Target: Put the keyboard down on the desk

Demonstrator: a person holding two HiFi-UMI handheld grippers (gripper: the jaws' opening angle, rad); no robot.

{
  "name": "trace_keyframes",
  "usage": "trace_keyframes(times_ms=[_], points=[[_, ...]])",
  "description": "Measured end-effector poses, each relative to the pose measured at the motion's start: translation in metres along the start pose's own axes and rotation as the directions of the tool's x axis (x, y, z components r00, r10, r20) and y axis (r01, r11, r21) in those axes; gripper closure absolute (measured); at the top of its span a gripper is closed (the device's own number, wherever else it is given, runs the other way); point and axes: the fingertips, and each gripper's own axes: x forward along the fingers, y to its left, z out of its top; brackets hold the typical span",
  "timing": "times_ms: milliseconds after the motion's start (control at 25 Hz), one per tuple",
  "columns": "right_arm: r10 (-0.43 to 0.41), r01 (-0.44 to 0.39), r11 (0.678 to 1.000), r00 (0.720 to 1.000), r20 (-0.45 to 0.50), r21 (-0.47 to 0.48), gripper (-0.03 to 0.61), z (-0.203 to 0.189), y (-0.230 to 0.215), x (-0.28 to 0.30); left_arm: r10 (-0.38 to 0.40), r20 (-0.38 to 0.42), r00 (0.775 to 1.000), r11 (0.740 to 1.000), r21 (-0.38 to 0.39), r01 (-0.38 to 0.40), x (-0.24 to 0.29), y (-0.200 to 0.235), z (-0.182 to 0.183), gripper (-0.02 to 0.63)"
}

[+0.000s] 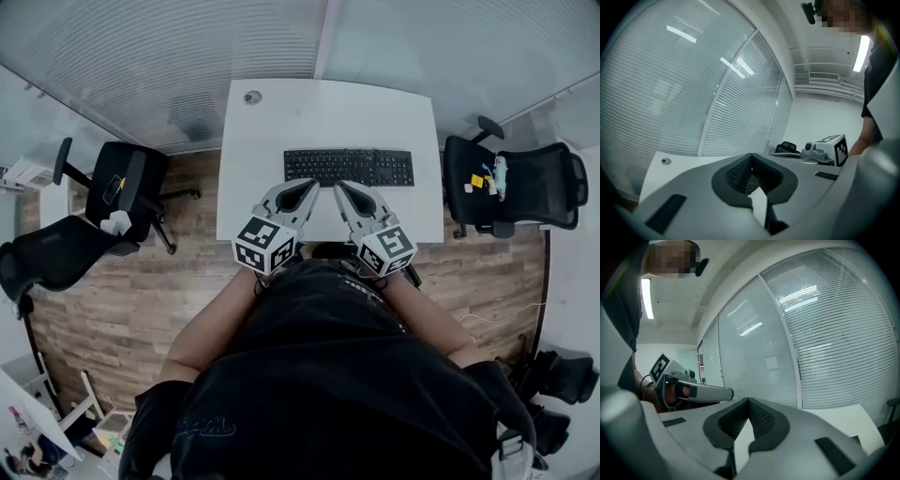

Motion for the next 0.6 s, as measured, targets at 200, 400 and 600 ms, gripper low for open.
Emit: trace_keyframes(times_ms=[200,400,600], points=[[0.005,-0.005,1.0,1.0,-0.002,-0.003,0.555,-0.003,-0.002,-0.014,-0.008,-0.001,1.0,1.0,0.008,0.008,0.008,-0.014,-0.003,0.598],[0.012,-0.012,0.999,1.0,0.01,0.046,0.555,-0.002,-0.015,-0.029,-0.03,-0.031,0.999,0.999,0.029,0.031,0.02,-0.045,-0.011,0.598],[0.034,-0.034,0.999,0.999,0.01,0.031,0.555,-0.001,-0.026,-0.055,-0.005,-0.026,1.0,1.0,0.021,0.005,0.037,-0.068,-0.013,0.598]])
